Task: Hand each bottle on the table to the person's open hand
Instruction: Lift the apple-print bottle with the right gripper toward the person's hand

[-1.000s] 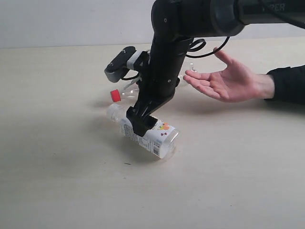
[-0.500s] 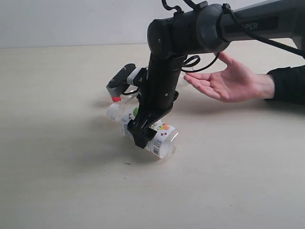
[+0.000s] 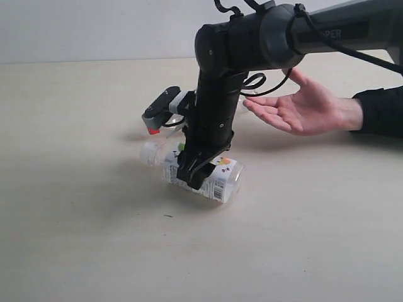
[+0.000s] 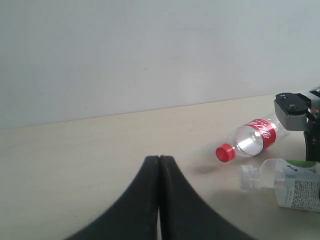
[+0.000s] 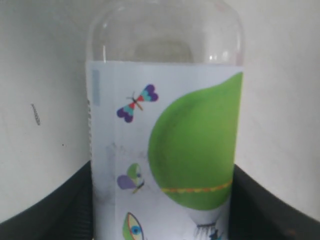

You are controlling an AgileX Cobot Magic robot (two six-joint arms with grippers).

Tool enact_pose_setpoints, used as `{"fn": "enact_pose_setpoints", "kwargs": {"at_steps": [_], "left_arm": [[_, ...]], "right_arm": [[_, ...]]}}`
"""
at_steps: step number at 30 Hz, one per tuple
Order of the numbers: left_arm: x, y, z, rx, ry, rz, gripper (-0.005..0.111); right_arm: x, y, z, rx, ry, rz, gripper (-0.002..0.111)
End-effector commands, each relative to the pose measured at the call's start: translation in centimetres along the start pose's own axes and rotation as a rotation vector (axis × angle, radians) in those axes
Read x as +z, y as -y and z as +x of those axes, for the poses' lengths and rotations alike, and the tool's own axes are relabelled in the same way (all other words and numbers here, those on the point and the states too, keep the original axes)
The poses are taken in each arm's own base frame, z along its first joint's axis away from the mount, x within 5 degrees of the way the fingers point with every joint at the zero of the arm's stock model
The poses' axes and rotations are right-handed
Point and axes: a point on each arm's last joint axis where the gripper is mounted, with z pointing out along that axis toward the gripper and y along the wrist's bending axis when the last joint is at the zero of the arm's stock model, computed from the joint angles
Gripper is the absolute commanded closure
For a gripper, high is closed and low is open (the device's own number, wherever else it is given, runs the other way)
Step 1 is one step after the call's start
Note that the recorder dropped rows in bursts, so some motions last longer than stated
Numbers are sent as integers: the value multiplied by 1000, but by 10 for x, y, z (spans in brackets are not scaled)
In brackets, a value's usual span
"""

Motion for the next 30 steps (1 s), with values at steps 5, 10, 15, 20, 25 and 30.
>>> {"fn": "enact_pose_setpoints", "kwargs": {"at_steps": [5,10,15,20,25,30], "left_arm": [[0,0,0,-6,6,-3,107],[0,0,0,-6,6,-3,107],[0,0,0,-6,6,-3,107],[0,0,0,-6,6,-3,107],[0,0,0,-6,6,-3,107],[0,0,0,-6,6,-3,107]], "right_arm": [[-24,-8,5,36,-25,-20,108],[-67,-18,9,66,29,-4,108],[-121,-31,18,86,148,13,108],[-165,-20,41,201,235,61,108],[-189,16,74,422,278,98,108],[-193,49,97,612,311,122,108]]}}
